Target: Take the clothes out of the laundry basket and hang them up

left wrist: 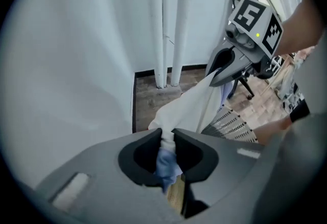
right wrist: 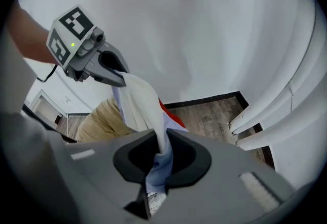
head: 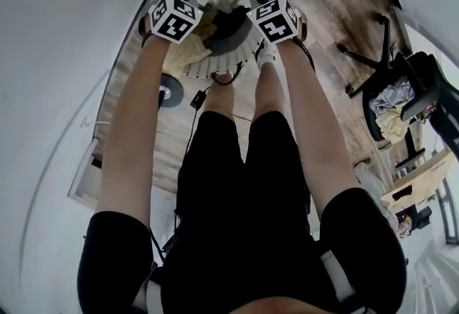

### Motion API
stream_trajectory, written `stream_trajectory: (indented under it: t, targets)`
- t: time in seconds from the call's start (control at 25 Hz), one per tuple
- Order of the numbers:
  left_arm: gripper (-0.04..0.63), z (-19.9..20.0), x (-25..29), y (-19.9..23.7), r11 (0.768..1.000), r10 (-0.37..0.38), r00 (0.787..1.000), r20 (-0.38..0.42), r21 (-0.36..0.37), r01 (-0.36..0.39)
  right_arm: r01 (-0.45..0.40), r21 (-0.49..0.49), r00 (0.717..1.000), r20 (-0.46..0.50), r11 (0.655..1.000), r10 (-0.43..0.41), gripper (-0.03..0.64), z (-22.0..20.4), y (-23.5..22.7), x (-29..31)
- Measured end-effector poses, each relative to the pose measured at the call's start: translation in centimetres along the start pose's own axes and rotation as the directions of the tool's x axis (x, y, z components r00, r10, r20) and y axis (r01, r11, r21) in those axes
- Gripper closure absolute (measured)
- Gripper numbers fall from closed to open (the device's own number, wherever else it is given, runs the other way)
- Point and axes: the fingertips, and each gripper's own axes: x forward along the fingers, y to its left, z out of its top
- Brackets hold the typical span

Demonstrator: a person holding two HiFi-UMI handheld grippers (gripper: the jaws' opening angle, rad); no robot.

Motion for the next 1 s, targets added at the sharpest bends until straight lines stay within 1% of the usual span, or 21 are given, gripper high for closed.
stream_trajectory:
  t: [0.12, 0.24, 0.36, 0.48, 0.6, 0.72, 0.84, 1.0]
  targets:
    - [0.554, 0.8, -4.6, -0.9, 0.995, 0.05, 0.995, 0.082, -0.095, -0.042, 0.054, 0.014, 0.995, 0.08, 0.998, -0.055, 0.589, 2.0, 0.8, -4.0]
    - [0.554, 1.7, -9.4, -1.9, 0.981, 0.108, 0.982, 0.153, -0.174, -0.081, 0.084, 0.013, 0.984, 0.155, 0.996, -0.085, 0.589, 4.2, 2.4, -8.1]
    - [0.554, 3.4, -14.4, -1.8, 0.961, 0.182, 0.955, 0.233, -0.246, -0.123, 0.104, -0.002, 0.963, 0.251, 0.995, -0.1, 0.589, 7.4, 3.6, -12.6]
    - [0.554, 5.2, -20.1, -1.4, 0.938, 0.247, 0.922, 0.299, -0.312, -0.15, 0.118, -0.012, 0.93, 0.351, 0.993, -0.106, 0.589, 11.2, 4.8, -17.5]
    - [0.554, 7.0, -26.0, -1.2, 0.922, 0.299, 0.88, 0.37, -0.348, -0.167, 0.132, -0.04, 0.889, 0.447, 0.99, -0.101, 0.589, 15.1, 6.6, -22.7]
    - [0.554, 8.2, -32.4, -1.2, 0.909, 0.344, 0.83, 0.44, -0.376, -0.178, 0.146, -0.077, 0.844, 0.529, 0.986, -0.083, 0.589, 18.9, 9.5, -28.0]
    - [0.554, 9.4, -38.9, -1.4, 0.897, 0.384, 0.772, 0.506, -0.403, -0.182, 0.149, -0.096, 0.805, 0.59, 0.984, -0.064, 0.588, 22.0, 12.3, -33.0]
    - [0.552, 10.7, -46.6, -2.3, 0.888, 0.412, 0.695, 0.589, -0.431, -0.16, 0.115, -0.078, 0.76, 0.649, 0.99, -0.037, 0.588, 25.5, 15.5, -39.0]
